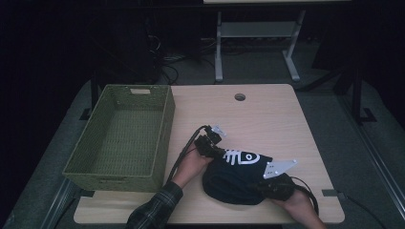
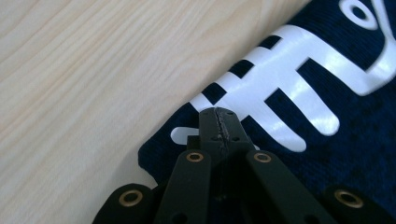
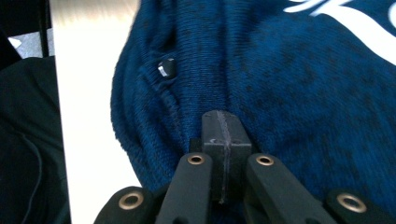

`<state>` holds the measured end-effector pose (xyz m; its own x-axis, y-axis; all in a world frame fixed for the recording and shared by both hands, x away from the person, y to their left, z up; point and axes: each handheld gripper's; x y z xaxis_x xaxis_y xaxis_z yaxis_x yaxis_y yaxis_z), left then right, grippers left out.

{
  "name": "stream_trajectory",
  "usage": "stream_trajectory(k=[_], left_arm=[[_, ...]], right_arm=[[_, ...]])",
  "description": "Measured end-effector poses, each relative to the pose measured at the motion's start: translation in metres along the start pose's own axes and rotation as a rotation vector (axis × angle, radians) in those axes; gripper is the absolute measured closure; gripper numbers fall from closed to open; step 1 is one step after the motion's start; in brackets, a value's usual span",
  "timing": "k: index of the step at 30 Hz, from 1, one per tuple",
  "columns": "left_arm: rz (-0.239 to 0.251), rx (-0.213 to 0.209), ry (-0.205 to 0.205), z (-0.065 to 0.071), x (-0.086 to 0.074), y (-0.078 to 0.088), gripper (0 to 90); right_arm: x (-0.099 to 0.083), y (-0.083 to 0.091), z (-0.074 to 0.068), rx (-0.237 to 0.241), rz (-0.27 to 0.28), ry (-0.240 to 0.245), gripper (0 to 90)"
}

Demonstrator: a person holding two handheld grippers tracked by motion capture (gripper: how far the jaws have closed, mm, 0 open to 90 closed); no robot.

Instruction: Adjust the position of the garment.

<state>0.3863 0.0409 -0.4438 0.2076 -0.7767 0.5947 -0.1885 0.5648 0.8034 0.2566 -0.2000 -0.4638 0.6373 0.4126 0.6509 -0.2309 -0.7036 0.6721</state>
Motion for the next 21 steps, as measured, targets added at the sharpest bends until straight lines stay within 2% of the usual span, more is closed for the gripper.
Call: stream_trajectory(k=[1,2,3,8,13,17,21], left_arm=[[0.015,0.001,0.015,0.001,0.001,-0.002,90.0],[0.002,0.000,-0.007,-0.001,0.002,-0.002,90.0],[0.009,-0.002,-0.001,-0.001,0.004,-0.004,90.0],[0.002,-0.005,-0.024,-0.002,0.007,-0.008,90.0],[0.021,0.000,-0.020,-0.002,0.008,0.000,90.0],[0.062,0.004,-0.004,0.004,0.010,0.014,90.0],[0.094,0.002,-0.018,0.015,0.008,0.030,89.2]], right_arm=[[0.000,-0.002,-0.002,0.003,0.000,0.004,89.8],[0.001,-0.003,-0.004,0.007,-0.004,0.010,89.8],[0.001,-0.005,-0.006,0.009,-0.004,0.017,89.8],[0.002,-0.010,-0.012,0.021,-0.011,0.029,89.8],[0.003,-0.008,-0.014,0.021,-0.005,0.042,89.7],[0.006,0.004,-0.013,0.017,0.044,0.037,89.6],[0.010,0.020,-0.011,-0.008,0.117,0.032,89.6]])
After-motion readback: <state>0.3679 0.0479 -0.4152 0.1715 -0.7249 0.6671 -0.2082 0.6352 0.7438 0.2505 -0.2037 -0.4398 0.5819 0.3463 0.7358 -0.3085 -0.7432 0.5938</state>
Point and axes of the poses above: each handheld gripper's, and its own axes: y roughly backward along the jaws, x roughly out of its top, z roughly to its right, and after that the axes turned 15 degrees about -y, right-handed
